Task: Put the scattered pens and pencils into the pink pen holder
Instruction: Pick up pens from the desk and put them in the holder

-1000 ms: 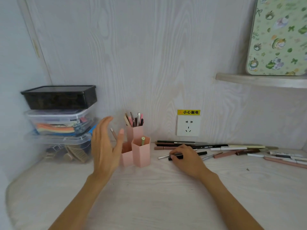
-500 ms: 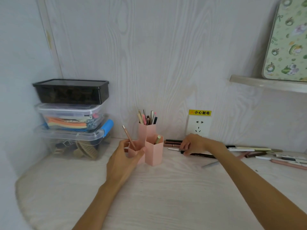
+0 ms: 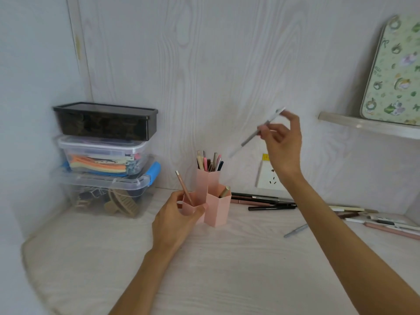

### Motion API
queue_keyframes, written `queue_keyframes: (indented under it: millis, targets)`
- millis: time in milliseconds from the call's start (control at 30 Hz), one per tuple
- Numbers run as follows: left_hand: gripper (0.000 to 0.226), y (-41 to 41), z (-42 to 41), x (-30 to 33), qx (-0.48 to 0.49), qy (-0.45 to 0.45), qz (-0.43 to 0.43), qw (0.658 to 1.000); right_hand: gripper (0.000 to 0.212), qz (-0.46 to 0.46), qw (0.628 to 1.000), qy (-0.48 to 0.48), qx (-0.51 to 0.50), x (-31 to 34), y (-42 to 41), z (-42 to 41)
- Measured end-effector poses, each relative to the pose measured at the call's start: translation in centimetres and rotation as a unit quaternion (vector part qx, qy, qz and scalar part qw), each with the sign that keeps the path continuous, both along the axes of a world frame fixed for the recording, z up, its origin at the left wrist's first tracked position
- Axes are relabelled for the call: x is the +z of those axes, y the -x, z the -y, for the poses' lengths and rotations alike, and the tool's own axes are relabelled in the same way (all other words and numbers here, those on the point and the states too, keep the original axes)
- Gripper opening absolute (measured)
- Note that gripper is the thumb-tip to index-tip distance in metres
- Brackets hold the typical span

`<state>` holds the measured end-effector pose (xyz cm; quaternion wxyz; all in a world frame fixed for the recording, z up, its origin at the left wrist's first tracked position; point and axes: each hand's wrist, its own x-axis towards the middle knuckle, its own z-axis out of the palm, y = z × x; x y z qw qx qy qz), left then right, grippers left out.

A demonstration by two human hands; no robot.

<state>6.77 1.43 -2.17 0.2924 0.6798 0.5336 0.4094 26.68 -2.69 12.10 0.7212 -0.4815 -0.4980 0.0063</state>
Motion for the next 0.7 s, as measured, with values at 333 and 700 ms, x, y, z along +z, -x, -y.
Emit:
queue_keyframes:
  millis: [333, 700]
  targets:
    - [0.046, 0.4, 0.6, 0.3, -0.031, -0.017, -0.012, 0.999, 0.024, 0.336, 0.923, 0.167, -0.087, -4.3, 4.3, -3.6]
    - [0.048, 0.3, 0.3, 0.1, 0.017, -0.017, -0.014, 1.0, 0.018, 0.192, 0.956, 0.223, 0.011, -5.7, -2.5, 0.9]
